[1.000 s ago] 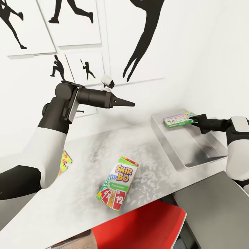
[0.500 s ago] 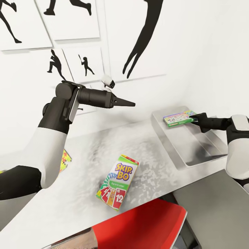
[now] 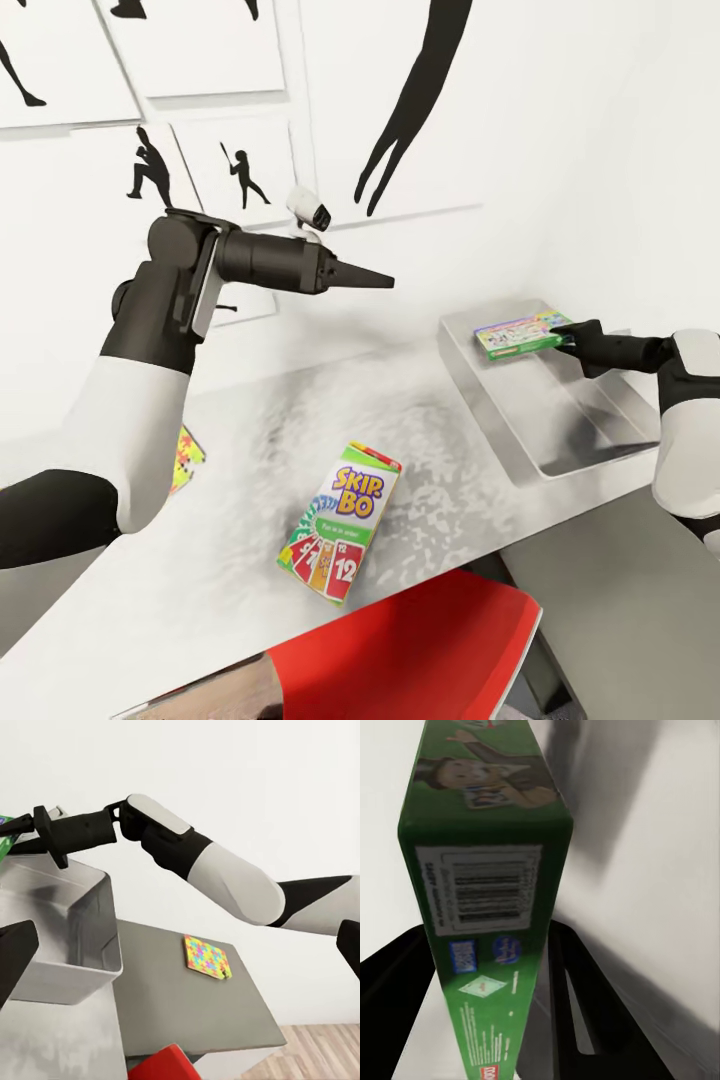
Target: Put all the toys in the child's room - the three board games (two on the bed and one on the table), the two jigsaw puzzles on the table, and the tennis ball on the table - inside the toy box on the table in the child's room.
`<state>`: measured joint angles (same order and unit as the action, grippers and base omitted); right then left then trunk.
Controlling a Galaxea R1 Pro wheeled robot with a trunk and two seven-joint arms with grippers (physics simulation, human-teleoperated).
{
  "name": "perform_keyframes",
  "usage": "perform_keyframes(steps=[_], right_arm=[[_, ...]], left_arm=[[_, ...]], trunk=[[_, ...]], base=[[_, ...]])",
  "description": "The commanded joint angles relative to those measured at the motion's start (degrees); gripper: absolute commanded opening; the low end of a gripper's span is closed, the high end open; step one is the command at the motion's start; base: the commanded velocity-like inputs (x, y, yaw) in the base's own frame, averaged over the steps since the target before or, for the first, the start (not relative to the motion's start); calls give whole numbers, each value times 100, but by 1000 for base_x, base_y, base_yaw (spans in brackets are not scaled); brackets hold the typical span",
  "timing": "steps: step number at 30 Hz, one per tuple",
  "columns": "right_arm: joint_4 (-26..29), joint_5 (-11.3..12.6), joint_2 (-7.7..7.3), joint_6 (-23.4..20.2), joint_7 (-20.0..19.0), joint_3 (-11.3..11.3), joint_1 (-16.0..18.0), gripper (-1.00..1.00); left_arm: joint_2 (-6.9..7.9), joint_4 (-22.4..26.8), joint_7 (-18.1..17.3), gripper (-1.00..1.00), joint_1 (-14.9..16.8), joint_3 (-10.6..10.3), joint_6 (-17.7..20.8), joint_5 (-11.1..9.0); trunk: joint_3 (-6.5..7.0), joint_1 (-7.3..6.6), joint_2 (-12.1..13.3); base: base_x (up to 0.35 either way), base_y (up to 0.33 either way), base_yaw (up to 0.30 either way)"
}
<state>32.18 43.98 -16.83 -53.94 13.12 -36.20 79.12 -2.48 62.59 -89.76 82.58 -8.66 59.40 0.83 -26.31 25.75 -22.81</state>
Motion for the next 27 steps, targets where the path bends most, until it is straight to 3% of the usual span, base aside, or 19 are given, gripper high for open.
perform_keyframes(steps=[1,9,15,27], right_arm=[[75,47,3,-20,45,-15,7,-100],[260,49,4,-31,-3,0,7,-100],[279,49,22,28,-272,296,7,-100],[255,38,167,334,-338,691,91,-100]], left_arm=[[-6,7,-24,100,11,-2,60,8],[-192,41,-24,100,44,-12,60,10],[-225,42,-24,100,61,-13,60,13],[-287,42,-24,100,65,-21,60,14]], trunk=[[-19,3,-10],[-93,3,-10],[-148,3,-10],[-257,3,-10]], base=[[0,0,0],[0,0,0],[0,0,0],[0,0,0]])
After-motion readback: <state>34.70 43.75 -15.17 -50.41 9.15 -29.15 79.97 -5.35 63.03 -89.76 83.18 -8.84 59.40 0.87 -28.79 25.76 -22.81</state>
